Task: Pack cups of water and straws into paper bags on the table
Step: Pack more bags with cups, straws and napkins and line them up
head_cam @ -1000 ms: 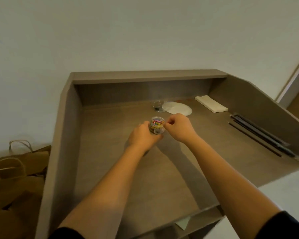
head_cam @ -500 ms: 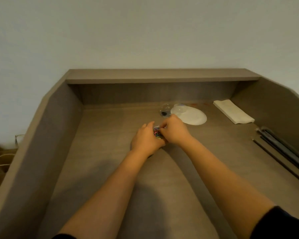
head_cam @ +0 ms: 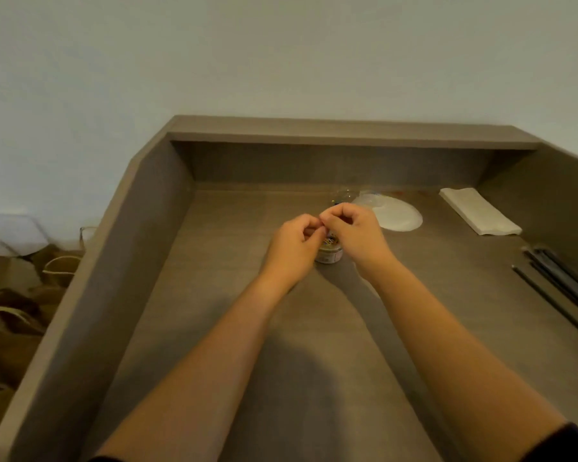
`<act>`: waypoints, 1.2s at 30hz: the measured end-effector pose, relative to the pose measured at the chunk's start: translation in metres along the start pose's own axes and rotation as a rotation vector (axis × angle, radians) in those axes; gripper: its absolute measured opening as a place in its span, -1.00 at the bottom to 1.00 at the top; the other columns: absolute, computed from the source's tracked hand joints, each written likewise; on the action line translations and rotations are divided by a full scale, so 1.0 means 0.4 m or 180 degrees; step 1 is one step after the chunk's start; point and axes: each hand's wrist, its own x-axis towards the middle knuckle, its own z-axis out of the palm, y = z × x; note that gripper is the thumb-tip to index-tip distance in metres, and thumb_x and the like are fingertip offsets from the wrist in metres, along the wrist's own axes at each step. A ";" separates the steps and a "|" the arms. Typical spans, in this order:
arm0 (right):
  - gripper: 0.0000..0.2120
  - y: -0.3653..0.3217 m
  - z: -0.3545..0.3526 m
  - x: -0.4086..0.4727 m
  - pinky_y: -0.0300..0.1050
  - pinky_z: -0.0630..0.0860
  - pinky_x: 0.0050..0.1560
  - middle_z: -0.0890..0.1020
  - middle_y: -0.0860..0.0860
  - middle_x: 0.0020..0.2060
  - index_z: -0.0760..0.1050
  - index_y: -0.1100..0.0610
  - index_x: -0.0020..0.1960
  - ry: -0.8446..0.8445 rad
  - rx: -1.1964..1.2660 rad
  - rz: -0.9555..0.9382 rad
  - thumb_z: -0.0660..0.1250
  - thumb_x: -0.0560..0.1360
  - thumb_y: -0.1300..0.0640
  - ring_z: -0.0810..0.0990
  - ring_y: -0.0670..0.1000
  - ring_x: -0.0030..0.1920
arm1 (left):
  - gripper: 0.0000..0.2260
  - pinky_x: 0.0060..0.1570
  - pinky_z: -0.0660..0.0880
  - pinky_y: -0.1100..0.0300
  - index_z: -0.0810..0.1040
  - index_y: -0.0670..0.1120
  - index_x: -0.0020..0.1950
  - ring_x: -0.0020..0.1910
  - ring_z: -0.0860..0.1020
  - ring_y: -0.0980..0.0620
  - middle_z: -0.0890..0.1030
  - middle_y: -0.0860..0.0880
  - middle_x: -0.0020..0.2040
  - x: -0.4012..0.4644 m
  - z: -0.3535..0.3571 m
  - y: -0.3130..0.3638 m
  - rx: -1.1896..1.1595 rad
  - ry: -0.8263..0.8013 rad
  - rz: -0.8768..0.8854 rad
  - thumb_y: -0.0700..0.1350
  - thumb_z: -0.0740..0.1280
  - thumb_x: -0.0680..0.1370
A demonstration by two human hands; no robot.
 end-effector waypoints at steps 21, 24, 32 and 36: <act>-0.74 -0.228 0.393 -0.772 -0.30 0.55 -0.22 0.69 -0.06 -0.24 0.67 -0.08 -0.13 -0.0636 0.0988 -0.0355 0.31 0.51 0.24 0.66 -0.10 -0.20 | -0.87 -0.43 0.51 0.32 0.59 -0.11 -0.15 -0.40 0.55 0.20 0.61 0.07 -0.37 -0.726 -0.608 0.072 -0.1768 -0.0251 -0.0714 -0.22 0.28 0.56; -0.77 -0.248 0.471 -0.871 -0.31 0.55 -0.17 0.68 -0.06 -0.20 0.62 -0.08 -0.09 -0.0669 0.0691 -0.0396 0.30 0.53 0.23 0.65 -0.11 -0.16 | -0.86 -0.42 0.52 0.32 0.60 -0.09 -0.14 -0.39 0.55 0.20 0.62 0.08 -0.38 -0.816 -0.701 0.048 -0.1661 -0.0259 -0.0768 -0.21 0.28 0.57; -0.74 -0.268 0.703 -0.991 -0.26 0.52 -0.09 0.57 -0.08 -0.17 0.52 -0.17 -0.17 -0.1055 -0.0155 -0.0704 0.31 0.53 0.20 0.57 -0.11 -0.12 | -0.87 -0.37 0.53 0.34 0.63 -0.03 -0.15 -0.36 0.58 0.19 0.63 0.12 -0.37 -0.963 -0.911 -0.059 -0.1256 0.0251 -0.1129 -0.13 0.31 0.56; -0.72 -0.226 0.826 -1.003 -0.45 0.46 -0.19 0.55 -0.11 -0.19 0.49 -0.16 -0.19 -0.1199 -0.0170 -0.0532 0.28 0.54 0.22 0.52 -0.28 -0.20 | -0.86 -0.36 0.51 0.39 0.63 0.00 -0.15 -0.36 0.57 0.26 0.63 0.12 -0.32 -0.979 -1.002 -0.142 -0.0663 0.0177 -0.1246 -0.10 0.31 0.56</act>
